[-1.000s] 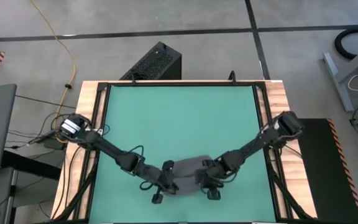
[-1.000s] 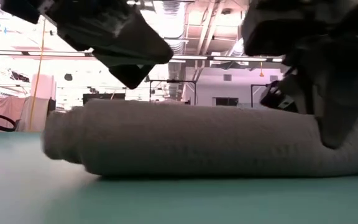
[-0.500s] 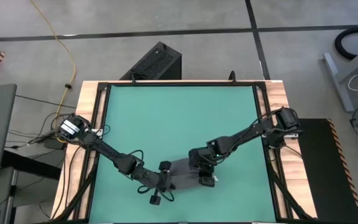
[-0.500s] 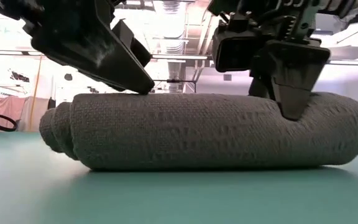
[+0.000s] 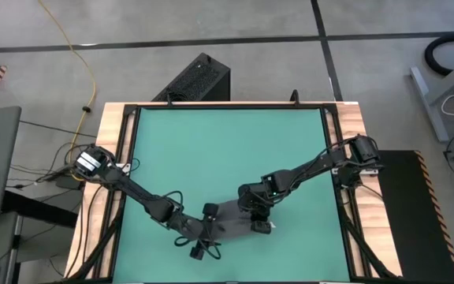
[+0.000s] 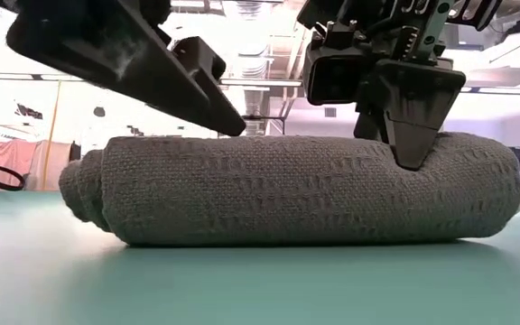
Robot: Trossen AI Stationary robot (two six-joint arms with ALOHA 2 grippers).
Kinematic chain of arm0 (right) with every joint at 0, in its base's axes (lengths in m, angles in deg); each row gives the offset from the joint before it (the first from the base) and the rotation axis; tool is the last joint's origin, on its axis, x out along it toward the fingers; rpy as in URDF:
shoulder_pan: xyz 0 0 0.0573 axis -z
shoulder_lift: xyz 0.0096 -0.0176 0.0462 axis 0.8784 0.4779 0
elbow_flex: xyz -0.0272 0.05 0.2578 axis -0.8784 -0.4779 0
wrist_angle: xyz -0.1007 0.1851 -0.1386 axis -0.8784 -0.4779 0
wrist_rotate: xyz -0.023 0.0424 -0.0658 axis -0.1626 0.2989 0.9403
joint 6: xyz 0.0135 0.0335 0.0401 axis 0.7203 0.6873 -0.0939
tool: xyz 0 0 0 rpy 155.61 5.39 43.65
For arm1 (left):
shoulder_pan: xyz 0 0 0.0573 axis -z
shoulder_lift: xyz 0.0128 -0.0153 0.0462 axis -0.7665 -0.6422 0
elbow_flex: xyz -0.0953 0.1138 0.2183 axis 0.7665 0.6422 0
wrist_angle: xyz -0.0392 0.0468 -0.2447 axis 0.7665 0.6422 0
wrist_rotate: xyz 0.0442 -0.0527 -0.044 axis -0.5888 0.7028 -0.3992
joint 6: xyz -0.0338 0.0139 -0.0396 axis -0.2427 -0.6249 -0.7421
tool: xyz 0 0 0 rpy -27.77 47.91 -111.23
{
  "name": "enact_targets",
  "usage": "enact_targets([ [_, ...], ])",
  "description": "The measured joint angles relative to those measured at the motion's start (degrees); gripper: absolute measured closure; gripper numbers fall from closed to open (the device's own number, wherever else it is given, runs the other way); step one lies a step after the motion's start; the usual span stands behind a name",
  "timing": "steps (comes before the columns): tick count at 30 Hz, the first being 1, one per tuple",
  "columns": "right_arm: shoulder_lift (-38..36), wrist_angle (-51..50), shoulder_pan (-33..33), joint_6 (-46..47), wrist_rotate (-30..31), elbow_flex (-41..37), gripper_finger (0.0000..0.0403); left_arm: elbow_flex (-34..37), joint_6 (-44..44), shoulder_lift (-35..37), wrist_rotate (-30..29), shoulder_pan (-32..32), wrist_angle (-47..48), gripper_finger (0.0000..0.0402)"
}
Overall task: Roll towel into tight, uniform cylinder
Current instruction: Roll the gray towel
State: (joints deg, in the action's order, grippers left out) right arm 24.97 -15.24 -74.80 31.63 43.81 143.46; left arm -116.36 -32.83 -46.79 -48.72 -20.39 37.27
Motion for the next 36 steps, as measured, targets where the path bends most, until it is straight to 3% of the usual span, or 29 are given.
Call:
enact_targets([
  [6, 0.00, -0.01, 0.01, -0.02, 0.00, 0.00, 0.0358, -5.85, -0.61, -0.04, -5.56, 0.00, 12.98, 0.0146],
  [11, -0.04, -0.28, 0.01, 0.06, 0.07, 0.07, 0.0357, -6.32, -4.62, -2.77, -3.30, 0.73, 12.84, 0.0148],
  [18, -0.07, -0.09, 0.08, 2.50, 0.69, 0.11, 0.0356, -6.26, -7.41, -7.20, -6.76, 1.01, 13.64, 0.0156],
  [21, -0.07, -0.40, 0.08, 3.46, 0.99, 0.11, 0.0355, -6.27, -11.74, -7.23, -8.21, -0.10, 15.35, 0.0181],
  [24, -0.09, -1.67, -0.20, 3.90, 2.80, 0.11, 0.0355, -6.32, -13.52, -7.16, -1.76, -2.10, 15.09, 0.0234],
  [29, -0.17, -4.09, -1.82, 3.98, 9.24, 0.13, 0.0354, -6.36, -14.26, -7.04, 11.25, -5.50, 14.30, 0.0359],
  [33, -0.22, -4.01, -4.07, 3.72, 14.37, 0.15, 0.0351, -5.32, -17.36, -7.04, 21.97, -8.95, 13.62, 0.0372],
  [36, -0.22, -3.74, -5.31, 3.72, 17.50, 0.17, 0.0335, -2.66, -19.47, -6.99, 25.94, -10.59, 10.70, 0.0371],
])
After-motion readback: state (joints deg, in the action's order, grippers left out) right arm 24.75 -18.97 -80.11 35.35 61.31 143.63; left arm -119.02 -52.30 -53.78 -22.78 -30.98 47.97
